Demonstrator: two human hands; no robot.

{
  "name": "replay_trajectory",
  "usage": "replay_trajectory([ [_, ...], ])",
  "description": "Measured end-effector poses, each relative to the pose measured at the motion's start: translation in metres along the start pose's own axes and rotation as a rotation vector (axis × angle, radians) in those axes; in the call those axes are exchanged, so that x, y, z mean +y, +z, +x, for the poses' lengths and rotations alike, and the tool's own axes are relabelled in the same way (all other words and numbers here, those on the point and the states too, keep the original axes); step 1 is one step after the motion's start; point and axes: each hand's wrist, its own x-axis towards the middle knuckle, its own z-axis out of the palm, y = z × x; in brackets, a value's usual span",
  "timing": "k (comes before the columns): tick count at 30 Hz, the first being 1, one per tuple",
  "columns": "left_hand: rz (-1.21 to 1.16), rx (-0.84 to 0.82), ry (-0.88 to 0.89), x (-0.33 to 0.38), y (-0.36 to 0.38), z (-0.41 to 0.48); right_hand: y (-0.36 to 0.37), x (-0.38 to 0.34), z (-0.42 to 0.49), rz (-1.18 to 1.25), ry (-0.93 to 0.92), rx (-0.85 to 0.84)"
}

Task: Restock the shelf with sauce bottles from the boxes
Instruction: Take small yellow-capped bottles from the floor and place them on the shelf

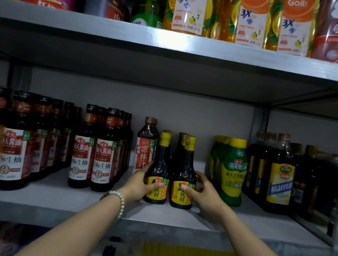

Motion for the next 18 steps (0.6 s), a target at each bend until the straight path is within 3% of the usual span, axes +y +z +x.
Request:
replay_trajectory([
  [18,0.015,0.037,0.028,-0.019,0.006,0.005,-0.002,0.015,0.011,0.046,-0.029,0.000],
])
